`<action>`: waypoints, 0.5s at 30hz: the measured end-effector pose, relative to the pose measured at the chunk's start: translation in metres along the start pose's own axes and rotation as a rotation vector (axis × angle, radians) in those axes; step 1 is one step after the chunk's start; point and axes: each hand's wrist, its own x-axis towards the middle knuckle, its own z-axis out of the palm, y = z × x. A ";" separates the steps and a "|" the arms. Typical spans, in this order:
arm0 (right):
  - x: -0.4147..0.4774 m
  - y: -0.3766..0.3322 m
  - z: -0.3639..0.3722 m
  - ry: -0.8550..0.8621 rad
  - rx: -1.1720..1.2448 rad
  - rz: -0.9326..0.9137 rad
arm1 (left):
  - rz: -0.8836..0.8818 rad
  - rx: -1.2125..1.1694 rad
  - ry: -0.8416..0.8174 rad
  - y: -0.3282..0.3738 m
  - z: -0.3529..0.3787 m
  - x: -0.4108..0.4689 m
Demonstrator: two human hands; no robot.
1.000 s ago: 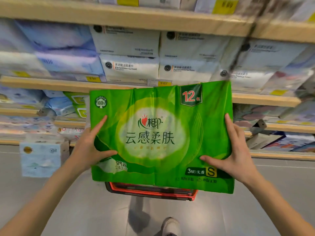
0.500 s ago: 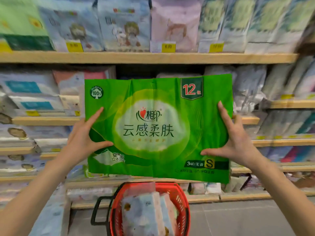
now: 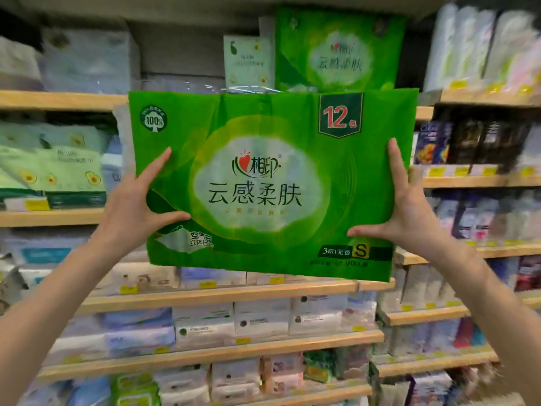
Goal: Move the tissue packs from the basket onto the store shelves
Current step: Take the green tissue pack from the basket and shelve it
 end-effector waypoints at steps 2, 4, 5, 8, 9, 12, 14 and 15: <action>0.011 -0.003 -0.014 0.050 -0.010 -0.024 | 0.039 -0.004 0.047 0.012 -0.007 0.016; 0.022 -0.005 -0.028 0.092 -0.018 -0.041 | 0.080 0.007 0.086 0.023 -0.011 0.032; 0.027 -0.005 -0.035 0.109 -0.027 -0.040 | 0.090 0.007 0.107 0.029 -0.013 0.039; 0.042 -0.002 -0.055 0.181 -0.052 -0.064 | 0.136 -0.006 0.185 0.047 -0.013 0.058; 0.047 0.002 -0.061 0.211 -0.051 -0.086 | 0.158 -0.006 0.211 0.054 -0.012 0.064; 0.063 0.017 -0.075 0.271 -0.037 -0.119 | 0.181 0.019 0.278 0.073 -0.004 0.088; 0.078 0.031 -0.084 0.308 -0.028 -0.131 | 0.189 0.019 0.318 0.084 0.004 0.106; 0.086 0.040 -0.089 0.318 -0.026 -0.151 | 0.204 0.015 0.335 0.090 0.009 0.114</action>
